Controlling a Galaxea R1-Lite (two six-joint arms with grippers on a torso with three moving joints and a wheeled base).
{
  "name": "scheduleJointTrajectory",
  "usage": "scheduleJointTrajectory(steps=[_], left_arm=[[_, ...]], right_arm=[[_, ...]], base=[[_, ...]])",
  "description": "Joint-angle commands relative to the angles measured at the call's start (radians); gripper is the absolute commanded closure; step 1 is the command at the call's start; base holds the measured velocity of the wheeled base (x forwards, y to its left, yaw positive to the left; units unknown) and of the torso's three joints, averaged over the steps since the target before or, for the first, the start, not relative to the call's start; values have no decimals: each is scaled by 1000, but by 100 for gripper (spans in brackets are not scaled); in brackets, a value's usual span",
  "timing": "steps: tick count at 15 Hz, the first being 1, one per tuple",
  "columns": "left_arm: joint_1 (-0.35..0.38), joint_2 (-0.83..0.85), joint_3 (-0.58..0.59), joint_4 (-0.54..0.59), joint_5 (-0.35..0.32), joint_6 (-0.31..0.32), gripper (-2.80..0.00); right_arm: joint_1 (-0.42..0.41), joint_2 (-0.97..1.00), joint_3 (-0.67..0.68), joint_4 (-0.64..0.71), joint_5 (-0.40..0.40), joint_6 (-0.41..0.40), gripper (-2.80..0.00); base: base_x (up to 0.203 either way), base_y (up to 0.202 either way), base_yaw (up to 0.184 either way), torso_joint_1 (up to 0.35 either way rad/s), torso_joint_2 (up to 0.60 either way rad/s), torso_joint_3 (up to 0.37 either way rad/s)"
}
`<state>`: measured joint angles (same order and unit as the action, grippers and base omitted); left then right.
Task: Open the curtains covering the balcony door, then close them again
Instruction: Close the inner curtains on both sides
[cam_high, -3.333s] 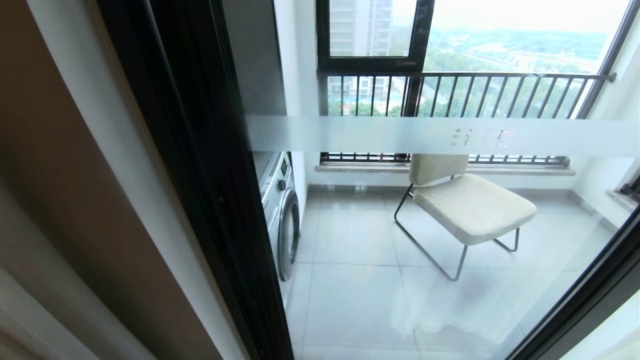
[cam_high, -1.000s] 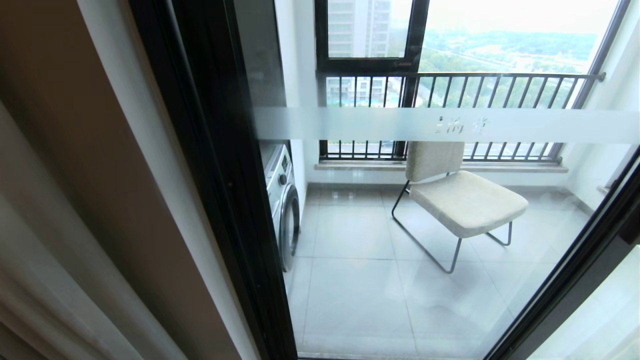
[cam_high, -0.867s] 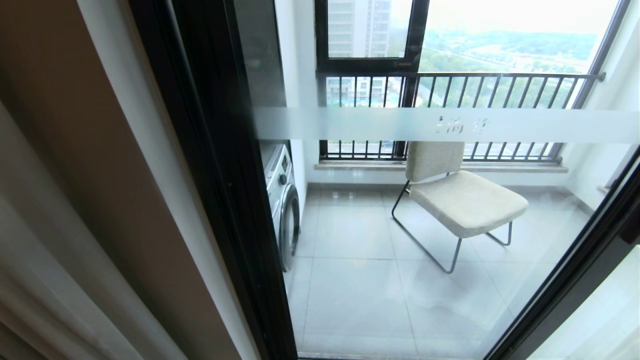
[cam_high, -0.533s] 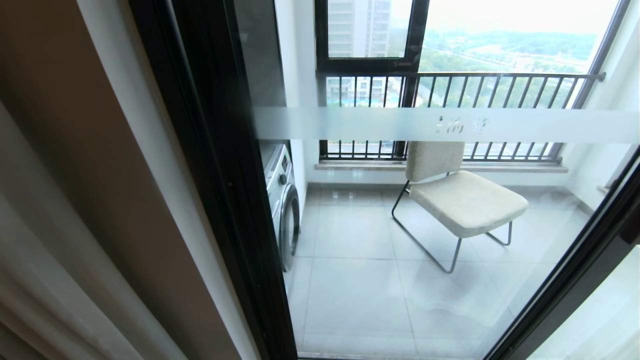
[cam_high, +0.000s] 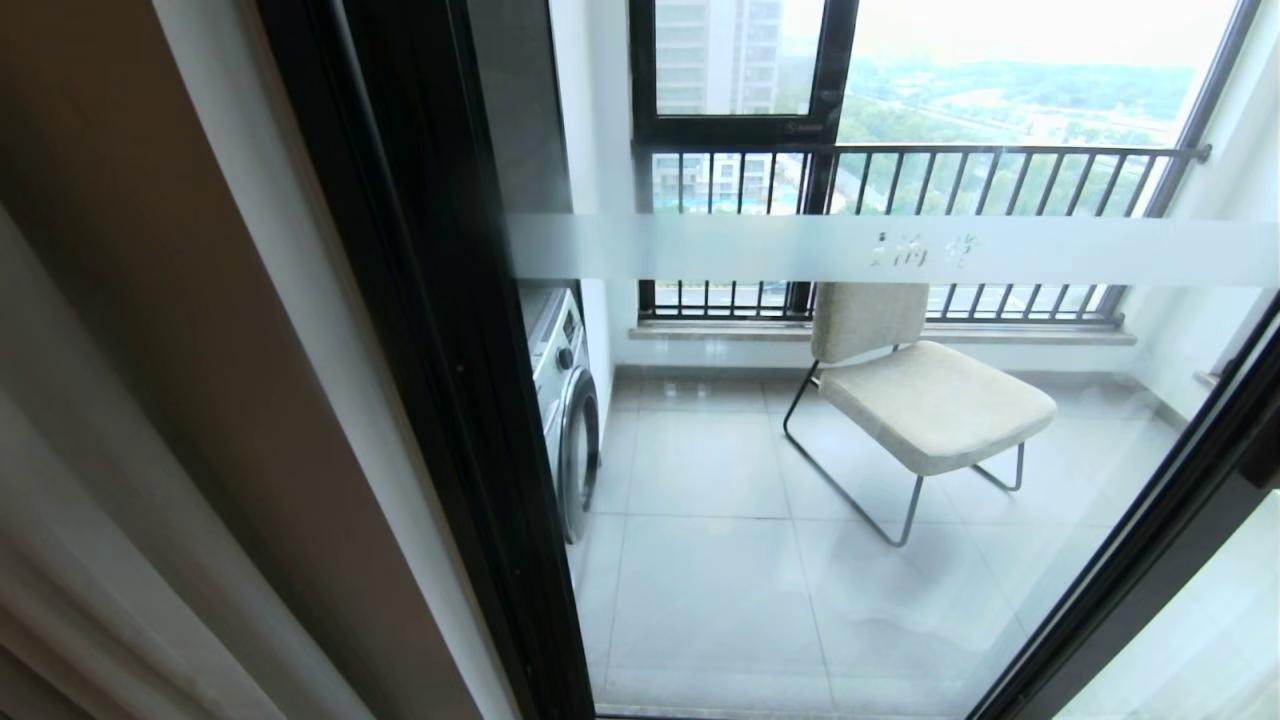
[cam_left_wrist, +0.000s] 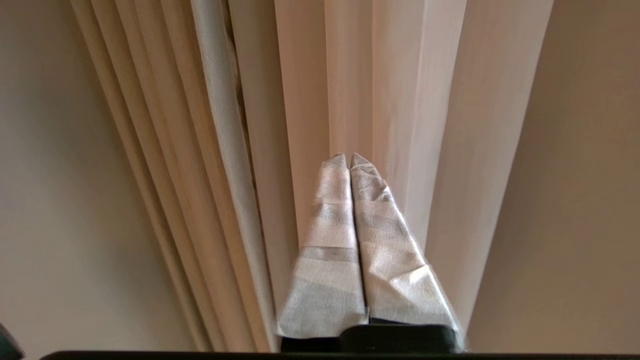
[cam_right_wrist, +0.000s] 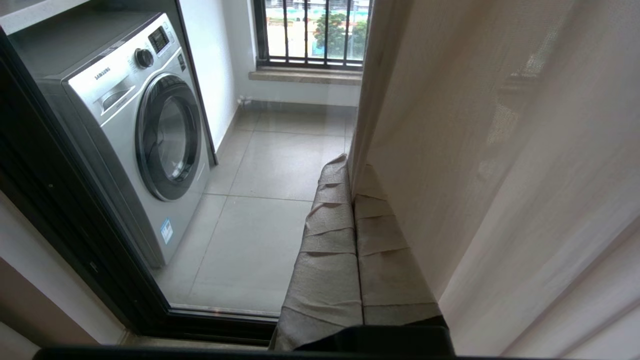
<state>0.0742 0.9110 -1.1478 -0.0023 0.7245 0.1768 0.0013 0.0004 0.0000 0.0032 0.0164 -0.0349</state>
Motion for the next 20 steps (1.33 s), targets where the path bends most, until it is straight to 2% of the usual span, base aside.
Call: scheduleJointTrajectory(steps=[1,6,11,14,17,20], left_arm=[[63,78,-10,-1,2,-12,-280],[182,166,-34,-1,-5,-86,-280],[216,227,-49,-1,-54,-152,-280],[242,253,-49,-11,-97,-160,-280],[287,298,-47,-73,-121,-160,-280],[339,346,-50,-136,-173,-160,-280]], right_arm=[[0,0,0,0,0,-2,0],[0,0,0,0,0,-1,0],[0,0,-1,0,0,-2,0],[0,0,0,0,0,0,0],[0,0,0,0,0,-2,0],[0,0,-2,0,0,0,0]], base=[[0,0,0,0,0,0],[0,0,0,0,0,0],[0,0,0,0,0,0],[0,0,0,0,0,0],[0,0,0,0,0,0],[0,0,0,0,0,0]])
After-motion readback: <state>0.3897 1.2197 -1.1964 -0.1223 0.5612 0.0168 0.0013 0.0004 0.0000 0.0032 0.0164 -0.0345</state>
